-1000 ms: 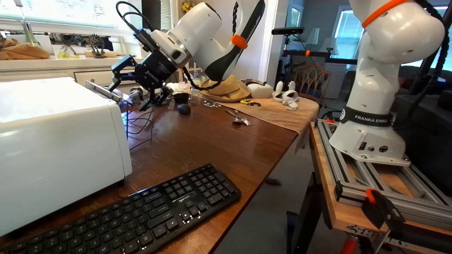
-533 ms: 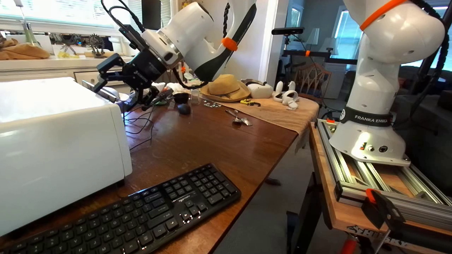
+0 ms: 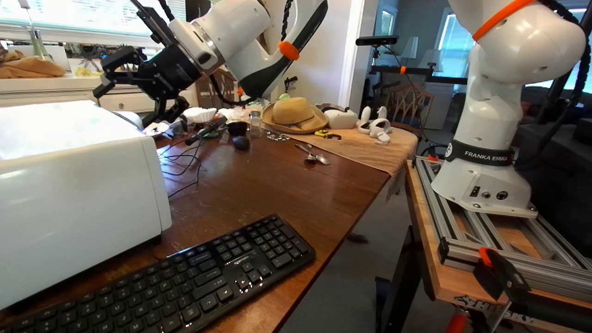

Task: Put the blue masking tape in the oven then close the oven door.

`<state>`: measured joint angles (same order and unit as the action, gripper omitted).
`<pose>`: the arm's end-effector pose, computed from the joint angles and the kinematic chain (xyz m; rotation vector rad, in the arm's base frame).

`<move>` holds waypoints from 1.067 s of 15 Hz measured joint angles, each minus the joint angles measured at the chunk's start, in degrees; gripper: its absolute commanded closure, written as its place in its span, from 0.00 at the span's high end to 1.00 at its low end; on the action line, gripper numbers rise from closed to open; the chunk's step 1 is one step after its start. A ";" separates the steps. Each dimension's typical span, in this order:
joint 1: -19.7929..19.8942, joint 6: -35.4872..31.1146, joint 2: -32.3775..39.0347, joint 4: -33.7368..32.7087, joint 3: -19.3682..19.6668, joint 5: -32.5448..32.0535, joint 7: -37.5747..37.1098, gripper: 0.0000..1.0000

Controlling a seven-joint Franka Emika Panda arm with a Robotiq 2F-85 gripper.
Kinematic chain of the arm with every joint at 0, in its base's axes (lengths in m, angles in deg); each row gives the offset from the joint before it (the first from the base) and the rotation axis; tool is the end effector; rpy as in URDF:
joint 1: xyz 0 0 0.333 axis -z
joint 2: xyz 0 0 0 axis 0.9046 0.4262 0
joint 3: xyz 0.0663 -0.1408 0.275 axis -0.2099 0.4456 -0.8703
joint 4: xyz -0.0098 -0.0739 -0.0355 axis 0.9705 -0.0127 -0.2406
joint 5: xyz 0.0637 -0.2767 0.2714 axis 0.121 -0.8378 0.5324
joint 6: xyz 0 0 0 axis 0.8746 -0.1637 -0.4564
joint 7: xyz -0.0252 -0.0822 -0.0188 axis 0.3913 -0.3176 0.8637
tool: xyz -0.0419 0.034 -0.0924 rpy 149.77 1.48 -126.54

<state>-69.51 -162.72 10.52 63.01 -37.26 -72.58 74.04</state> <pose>0.6164 0.2472 0.2883 0.4400 2.3671 0.9823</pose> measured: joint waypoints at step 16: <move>-2.40 14.47 -15.19 12.18 7.35 -9.91 -23.77 1.00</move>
<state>-71.92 -148.25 -4.67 75.19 -29.91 -82.48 50.27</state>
